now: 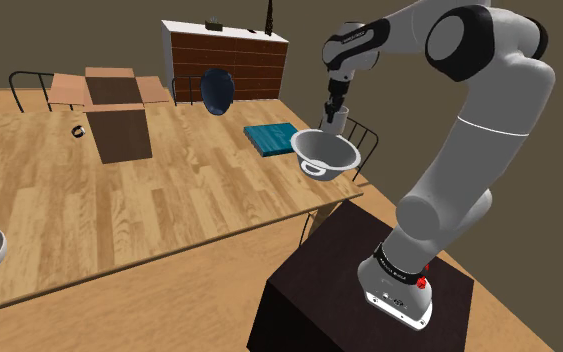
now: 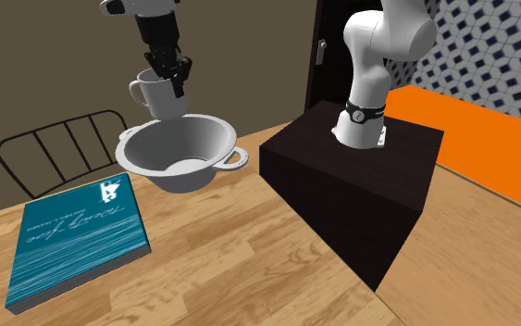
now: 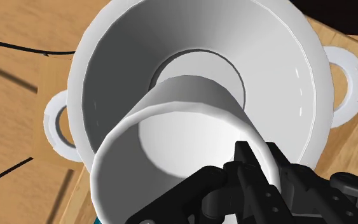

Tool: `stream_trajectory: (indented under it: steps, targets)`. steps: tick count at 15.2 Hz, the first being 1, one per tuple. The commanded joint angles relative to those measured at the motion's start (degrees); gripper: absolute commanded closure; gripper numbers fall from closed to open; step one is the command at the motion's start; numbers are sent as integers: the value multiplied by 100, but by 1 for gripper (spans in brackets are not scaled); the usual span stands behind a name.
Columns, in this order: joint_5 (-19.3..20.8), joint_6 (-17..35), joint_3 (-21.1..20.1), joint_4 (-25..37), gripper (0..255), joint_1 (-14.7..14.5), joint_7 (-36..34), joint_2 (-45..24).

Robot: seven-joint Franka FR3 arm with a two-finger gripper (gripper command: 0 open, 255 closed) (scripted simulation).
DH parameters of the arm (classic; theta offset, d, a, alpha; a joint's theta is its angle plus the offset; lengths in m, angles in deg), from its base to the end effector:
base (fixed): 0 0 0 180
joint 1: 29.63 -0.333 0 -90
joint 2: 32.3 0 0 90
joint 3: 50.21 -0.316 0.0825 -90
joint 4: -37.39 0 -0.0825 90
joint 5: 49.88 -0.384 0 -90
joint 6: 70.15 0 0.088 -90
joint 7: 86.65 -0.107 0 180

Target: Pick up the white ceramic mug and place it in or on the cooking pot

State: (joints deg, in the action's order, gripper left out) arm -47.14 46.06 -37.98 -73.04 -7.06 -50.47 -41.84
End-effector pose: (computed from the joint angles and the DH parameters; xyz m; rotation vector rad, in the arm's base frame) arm 0.4837 -0.3346 0.4004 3.1102 0.0752 -0.1488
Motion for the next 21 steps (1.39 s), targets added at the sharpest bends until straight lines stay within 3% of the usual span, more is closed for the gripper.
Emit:
stream_trajectory:
  steps: [1,15,21]
  targets:
    - [-9,121,11,-63,255,21,34,-54]
    - [-110,1084,-16,-505,255,57,49,-584]
    - [-116,1126,-18,-519,255,59,51,-613]
